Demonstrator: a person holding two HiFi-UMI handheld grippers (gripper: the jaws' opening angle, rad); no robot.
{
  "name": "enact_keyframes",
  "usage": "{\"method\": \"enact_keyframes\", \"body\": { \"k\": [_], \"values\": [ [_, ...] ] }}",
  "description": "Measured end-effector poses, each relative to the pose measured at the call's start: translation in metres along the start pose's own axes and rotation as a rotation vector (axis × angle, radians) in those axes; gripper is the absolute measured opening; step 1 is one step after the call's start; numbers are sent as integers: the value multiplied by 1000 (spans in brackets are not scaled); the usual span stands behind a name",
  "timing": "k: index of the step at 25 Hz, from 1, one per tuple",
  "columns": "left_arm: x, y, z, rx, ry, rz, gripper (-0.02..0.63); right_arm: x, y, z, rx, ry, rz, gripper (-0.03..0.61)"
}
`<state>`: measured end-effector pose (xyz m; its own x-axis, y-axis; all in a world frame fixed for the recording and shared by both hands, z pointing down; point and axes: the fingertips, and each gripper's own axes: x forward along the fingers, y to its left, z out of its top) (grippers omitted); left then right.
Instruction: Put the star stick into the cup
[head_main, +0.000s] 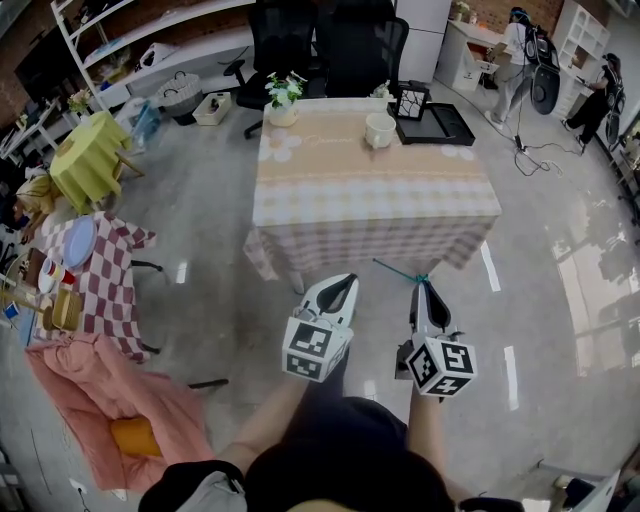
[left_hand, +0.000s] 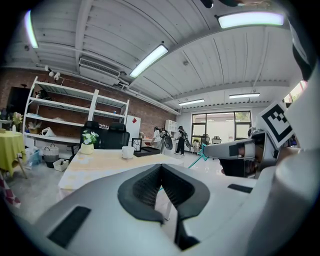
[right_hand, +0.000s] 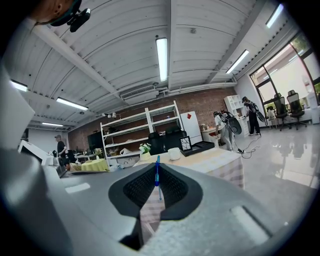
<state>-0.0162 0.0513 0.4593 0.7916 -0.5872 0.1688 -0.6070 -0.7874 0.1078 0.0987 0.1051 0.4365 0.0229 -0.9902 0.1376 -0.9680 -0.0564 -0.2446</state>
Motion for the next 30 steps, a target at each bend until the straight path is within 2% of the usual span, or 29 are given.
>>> {"method": "enact_keyframes", "body": {
  "k": [8,21,30],
  "values": [
    [34,16,2,-11,8,-7,9,34,-12,11,-10,-2,1,17],
    [80,69,33,-10,-1,43,9,109,-20,39,-12,-5,25,17],
    [126,96,55,-5,-8,29,9,153,-37,56,-4,-9,1,17]
  ]
}}
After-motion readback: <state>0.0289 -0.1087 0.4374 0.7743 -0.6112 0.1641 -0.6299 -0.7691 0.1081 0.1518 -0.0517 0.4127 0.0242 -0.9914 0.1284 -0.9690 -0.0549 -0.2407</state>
